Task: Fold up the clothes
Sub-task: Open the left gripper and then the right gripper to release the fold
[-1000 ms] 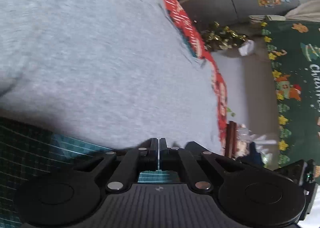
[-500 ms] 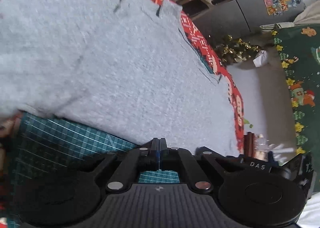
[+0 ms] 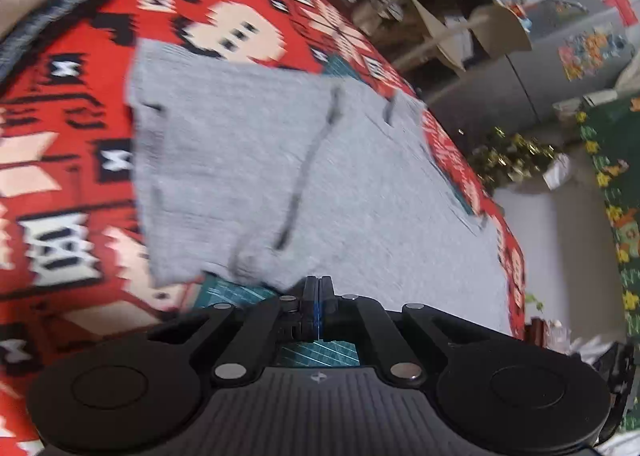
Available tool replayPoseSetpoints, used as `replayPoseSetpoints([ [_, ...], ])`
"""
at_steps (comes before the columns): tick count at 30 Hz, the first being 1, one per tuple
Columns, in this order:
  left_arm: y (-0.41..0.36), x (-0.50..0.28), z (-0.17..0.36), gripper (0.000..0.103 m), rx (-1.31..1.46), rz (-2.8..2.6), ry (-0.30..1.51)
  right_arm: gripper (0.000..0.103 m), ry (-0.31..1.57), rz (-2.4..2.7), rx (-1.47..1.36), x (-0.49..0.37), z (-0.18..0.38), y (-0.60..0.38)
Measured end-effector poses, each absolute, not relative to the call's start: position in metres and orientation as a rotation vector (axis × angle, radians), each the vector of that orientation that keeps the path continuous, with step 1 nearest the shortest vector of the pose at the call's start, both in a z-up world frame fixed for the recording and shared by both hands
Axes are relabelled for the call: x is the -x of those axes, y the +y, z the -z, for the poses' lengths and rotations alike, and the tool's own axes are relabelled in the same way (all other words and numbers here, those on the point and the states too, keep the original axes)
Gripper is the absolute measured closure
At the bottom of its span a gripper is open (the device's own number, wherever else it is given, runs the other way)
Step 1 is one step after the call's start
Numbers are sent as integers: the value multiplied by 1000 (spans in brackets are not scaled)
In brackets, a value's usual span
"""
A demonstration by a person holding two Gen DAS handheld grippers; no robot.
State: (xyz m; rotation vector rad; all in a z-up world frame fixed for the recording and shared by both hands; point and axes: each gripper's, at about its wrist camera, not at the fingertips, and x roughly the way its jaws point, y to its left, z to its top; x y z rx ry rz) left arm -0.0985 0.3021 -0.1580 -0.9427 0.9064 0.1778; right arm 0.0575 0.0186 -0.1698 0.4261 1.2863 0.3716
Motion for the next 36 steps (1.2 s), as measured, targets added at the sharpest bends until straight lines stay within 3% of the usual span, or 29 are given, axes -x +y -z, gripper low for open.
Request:
replayPoseSetpoints([
  [20,367,141,135,97,952,-456,797,97,1290,-372,-427,-60,170,18],
  [23,373,135,137,85,957,-497,766,97,1289,-371,-421,-59,170,19],
  [28,371,124,139,72,916,-535,764,96,1284,-373,-407,-59,170,20],
  [34,366,112,142,76,894,-518,757,96,1275,-377,-384,-58,169,24],
  [36,363,107,143,90,868,-526,764,96,1272,-378,-375,-58,168,25],
])
